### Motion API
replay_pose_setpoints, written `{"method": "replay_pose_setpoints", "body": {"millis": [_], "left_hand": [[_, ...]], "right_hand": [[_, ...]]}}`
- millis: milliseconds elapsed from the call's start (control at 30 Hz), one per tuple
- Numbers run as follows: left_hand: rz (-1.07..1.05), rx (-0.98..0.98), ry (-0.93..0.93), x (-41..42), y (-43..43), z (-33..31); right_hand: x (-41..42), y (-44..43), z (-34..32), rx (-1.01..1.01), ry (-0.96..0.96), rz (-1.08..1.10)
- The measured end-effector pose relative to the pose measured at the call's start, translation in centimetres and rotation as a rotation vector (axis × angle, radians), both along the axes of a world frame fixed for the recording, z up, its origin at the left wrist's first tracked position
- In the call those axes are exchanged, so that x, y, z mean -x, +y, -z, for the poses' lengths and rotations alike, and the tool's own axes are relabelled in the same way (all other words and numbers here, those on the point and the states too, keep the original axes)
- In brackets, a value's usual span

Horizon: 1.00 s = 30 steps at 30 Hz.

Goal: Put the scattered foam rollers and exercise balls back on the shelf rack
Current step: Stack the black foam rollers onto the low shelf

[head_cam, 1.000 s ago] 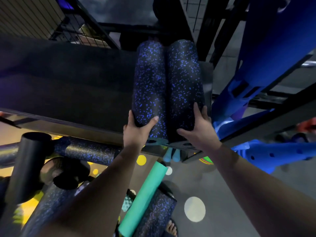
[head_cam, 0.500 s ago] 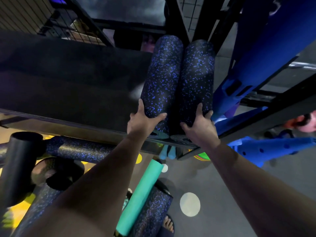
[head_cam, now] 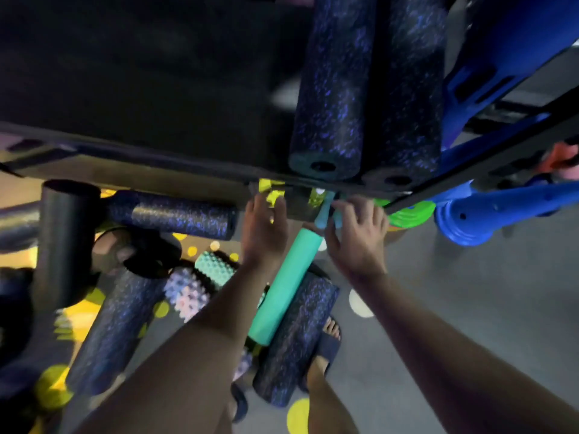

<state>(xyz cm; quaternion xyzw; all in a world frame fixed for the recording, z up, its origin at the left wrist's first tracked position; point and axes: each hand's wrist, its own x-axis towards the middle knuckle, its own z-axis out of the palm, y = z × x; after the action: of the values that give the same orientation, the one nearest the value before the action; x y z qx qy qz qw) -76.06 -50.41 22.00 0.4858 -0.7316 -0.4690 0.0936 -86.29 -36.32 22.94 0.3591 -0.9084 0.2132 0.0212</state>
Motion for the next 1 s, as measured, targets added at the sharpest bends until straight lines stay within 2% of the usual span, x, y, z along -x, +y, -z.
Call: {"method": "replay_pose_setpoints", "body": {"millis": [133, 267, 333, 467, 567, 700, 833, 1000], "left_hand": [[-0.191, -0.356, -0.183, -15.0, 2.1, 6.6], [-0.418, -0.602, -0.334, -28.4, 2.3, 12.6], [-0.512, -0.671, -0.370, -32.7, 2.3, 14.1], [-0.591, -0.731, -0.336, -37.8, 0.7, 20.1], [-0.521, -0.775, -0.339, -39.0, 1.5, 24.2], [-0.440, -0.892, -0.326, -36.2, 5.7, 25.7], [-0.060, -0.869, -0.391, -30.7, 9.7, 25.6], [0.135, -0.901, -0.505, -23.0, 12.9, 29.5]], "right_hand": [[-11.7, 0.9, 6.4, -0.178, -0.367, -0.048], [-21.4, 0.8, 12.9, -0.455, -0.743, -0.110], [-25.4, 0.2, 16.3, -0.581, -0.864, -0.079], [-30.8, -2.8, 24.2, -0.622, -1.039, 0.025], [-32.4, -3.5, 28.6, -0.639, -1.049, 0.194], [-30.6, -0.3, 29.0, -0.595, -1.057, 0.427], [-26.0, 7.1, 26.6, -0.523, -1.039, 0.558], [-20.1, 16.3, 26.7, -0.450, -1.044, 0.854]]}}
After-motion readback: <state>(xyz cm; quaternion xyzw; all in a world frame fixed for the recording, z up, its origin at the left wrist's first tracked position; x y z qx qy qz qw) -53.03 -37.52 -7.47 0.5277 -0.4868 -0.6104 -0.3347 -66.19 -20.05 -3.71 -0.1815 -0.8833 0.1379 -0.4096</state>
